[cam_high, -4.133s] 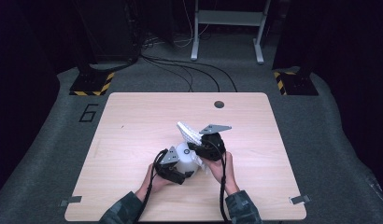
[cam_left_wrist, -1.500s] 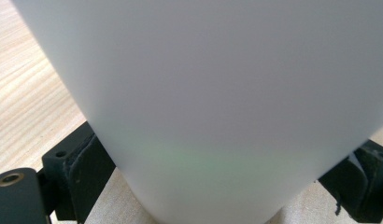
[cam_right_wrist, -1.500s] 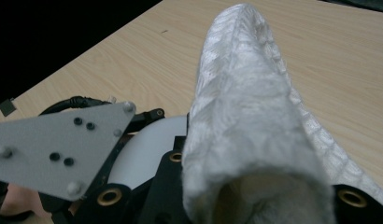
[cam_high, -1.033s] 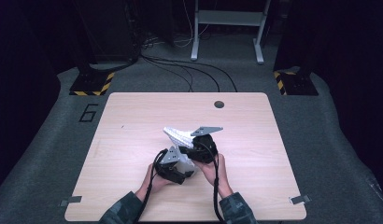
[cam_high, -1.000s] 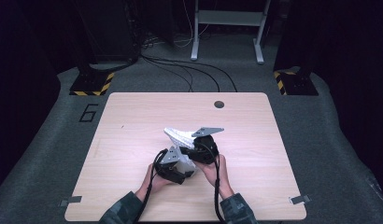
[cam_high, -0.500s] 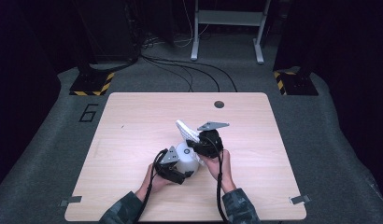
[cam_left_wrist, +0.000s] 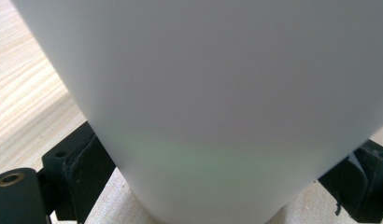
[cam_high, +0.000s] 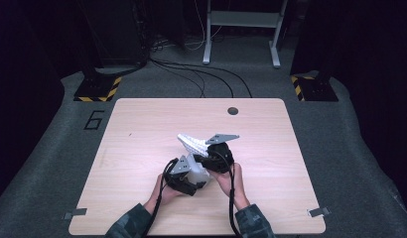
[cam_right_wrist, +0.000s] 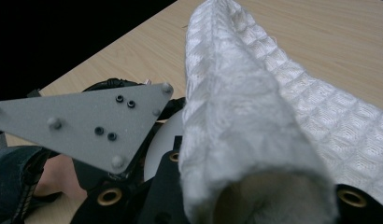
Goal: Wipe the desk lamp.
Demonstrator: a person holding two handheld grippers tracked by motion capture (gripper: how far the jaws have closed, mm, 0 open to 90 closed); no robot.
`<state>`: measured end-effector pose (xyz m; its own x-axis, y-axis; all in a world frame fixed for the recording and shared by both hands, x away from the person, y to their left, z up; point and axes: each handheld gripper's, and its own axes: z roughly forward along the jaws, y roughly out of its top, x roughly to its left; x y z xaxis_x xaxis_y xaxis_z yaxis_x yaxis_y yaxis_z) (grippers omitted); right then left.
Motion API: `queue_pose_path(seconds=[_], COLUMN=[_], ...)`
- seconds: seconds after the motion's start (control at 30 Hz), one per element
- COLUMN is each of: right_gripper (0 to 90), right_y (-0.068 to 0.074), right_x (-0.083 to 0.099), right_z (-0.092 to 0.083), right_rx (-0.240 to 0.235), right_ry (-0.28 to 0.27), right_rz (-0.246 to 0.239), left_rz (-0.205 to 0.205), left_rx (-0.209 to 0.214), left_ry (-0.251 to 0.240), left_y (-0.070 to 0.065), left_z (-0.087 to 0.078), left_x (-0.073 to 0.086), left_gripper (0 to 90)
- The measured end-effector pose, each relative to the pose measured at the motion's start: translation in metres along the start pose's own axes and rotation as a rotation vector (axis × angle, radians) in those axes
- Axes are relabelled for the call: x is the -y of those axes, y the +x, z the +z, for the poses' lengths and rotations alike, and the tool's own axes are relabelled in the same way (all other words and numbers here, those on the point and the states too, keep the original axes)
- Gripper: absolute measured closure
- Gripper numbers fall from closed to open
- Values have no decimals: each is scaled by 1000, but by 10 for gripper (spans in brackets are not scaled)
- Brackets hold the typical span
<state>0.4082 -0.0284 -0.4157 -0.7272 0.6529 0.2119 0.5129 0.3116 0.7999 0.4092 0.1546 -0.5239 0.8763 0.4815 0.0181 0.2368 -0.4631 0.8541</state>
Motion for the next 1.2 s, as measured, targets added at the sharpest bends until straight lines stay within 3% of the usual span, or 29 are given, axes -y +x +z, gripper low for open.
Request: queue_pose_path(seconds=[0.53, 0.8, 1.0, 1.2], right_gripper=[852, 851, 852, 852], right_y=[-9, -14, -4, 4], right_x=[12, -2, -13, -8], right_z=[-17, -3, 13, 11], right_rx=[12, 37, 20, -8], right_ry=[-39, -28, -5, -2], right_rz=[36, 27, 2, -8], left_rz=[8, -6, -10, 4], left_rx=[8, 11, 5, -3], left_ry=[16, 13, 1, 1], left_y=[1, 0, 0, 1], left_z=[-1, 0, 0, 0], left_x=[0, 0, 0, 0], left_gripper=[77, 77, 77, 77])
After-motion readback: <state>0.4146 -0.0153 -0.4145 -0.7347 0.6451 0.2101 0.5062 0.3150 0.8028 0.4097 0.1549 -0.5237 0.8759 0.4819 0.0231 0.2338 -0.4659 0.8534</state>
